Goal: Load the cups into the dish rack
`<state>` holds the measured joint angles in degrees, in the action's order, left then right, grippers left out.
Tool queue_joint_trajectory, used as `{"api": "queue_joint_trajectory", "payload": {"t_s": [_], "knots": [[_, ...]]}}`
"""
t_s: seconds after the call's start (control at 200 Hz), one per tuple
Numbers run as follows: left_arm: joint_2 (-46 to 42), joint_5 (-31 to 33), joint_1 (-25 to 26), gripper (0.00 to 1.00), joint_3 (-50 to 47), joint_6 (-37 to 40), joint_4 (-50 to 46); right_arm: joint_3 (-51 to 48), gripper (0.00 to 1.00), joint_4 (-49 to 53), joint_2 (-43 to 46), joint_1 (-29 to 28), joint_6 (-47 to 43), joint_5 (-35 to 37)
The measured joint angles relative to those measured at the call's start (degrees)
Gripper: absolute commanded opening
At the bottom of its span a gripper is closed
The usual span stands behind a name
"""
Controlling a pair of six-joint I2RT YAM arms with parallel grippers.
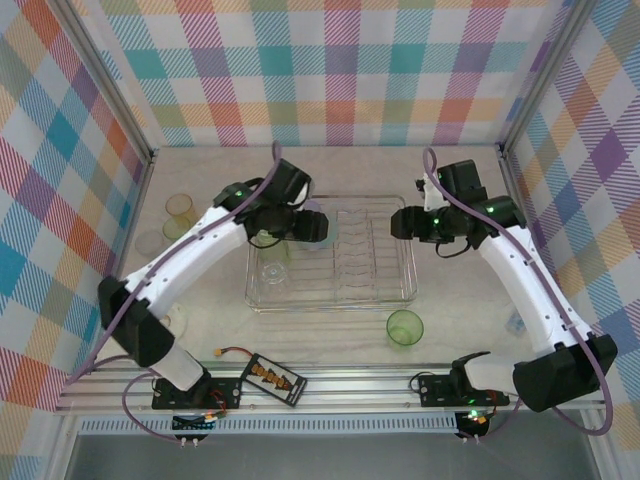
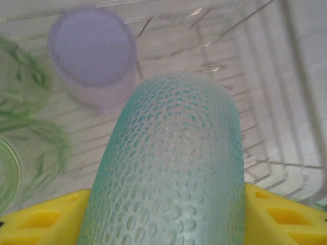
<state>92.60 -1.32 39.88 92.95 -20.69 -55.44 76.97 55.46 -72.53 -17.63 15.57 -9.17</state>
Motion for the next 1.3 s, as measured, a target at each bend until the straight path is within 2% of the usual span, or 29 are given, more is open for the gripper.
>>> {"api": "queue_joint_trajectory", "payload": {"t_s": [0.215,0.445,0.66,0.97,1.3], "knots": [[7.72,4.98,3.87,0.00,5.60,-1.14,-10.08,-2.29,0.64,1.57,0.70,0.07,-0.26,3.65],[11.80,9.75,4.24,0.00,7.28,-2.69,-14.91,-3.58,0.65,2.62,1.99,0.22,-1.14,5.03],[17.99,11.78,4.24,0.00,8.48,-3.67,-15.78,-5.40,0.65,2.56,3.39,0.70,-1.11,7.10],[22.25,13.31,3.82,0.00,12.28,-3.65,-16.31,-9.53,0.67,2.10,8.15,0.81,-1.75,7.61],[27.30,14.08,3.10,0.00,16.96,-1.79,-16.24,-11.58,0.68,2.91,6.32,1.11,-2.60,2.64]]}}
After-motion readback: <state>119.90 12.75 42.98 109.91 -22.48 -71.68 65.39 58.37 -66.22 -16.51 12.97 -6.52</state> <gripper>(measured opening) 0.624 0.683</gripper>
